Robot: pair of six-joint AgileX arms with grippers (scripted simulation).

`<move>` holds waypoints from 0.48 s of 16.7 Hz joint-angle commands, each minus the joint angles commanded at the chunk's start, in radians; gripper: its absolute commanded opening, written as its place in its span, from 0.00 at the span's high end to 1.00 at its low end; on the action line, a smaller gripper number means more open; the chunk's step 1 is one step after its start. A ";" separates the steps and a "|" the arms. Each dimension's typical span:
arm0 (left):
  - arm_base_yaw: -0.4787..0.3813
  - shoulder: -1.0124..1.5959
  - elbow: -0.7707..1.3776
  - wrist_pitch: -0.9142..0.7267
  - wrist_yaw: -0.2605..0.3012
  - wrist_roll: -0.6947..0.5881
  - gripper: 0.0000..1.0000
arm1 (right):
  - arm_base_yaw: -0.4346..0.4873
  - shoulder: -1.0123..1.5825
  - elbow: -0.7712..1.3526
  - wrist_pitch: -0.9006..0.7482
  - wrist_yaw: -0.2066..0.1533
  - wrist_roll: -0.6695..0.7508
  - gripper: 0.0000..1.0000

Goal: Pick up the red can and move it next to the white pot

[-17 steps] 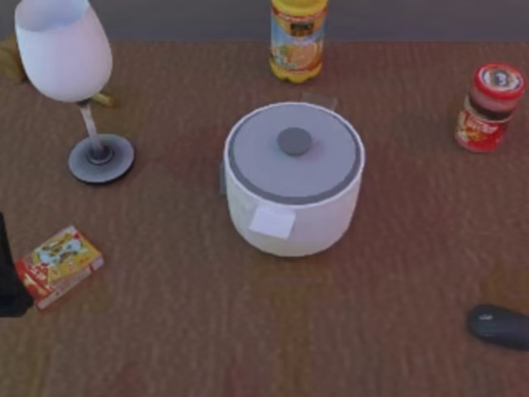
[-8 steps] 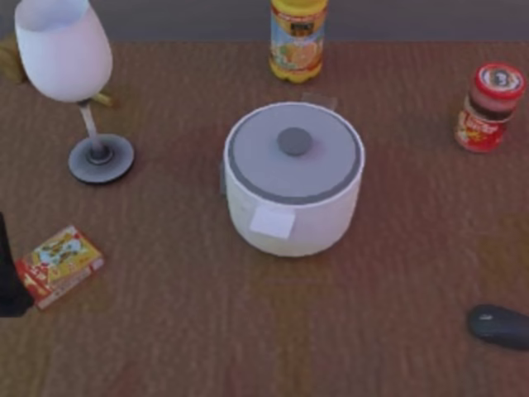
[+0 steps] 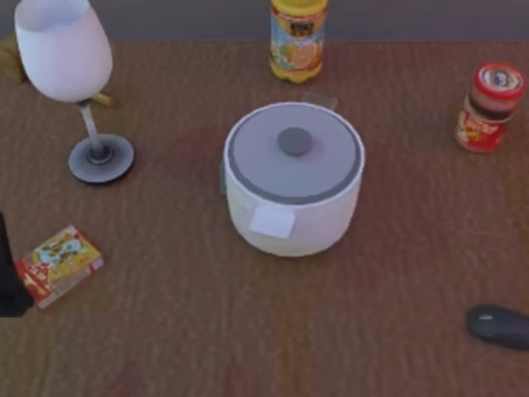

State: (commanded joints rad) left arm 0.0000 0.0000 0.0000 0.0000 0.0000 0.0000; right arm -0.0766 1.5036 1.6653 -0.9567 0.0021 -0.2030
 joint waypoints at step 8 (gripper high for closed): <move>0.000 0.000 0.000 0.000 0.000 0.000 0.00 | 0.035 0.733 0.857 -0.295 -0.051 -0.161 0.00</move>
State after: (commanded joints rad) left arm 0.0000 0.0000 0.0000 0.0000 0.0000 0.0000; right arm -0.0420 2.2370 2.5221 -1.2517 -0.0484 -0.3639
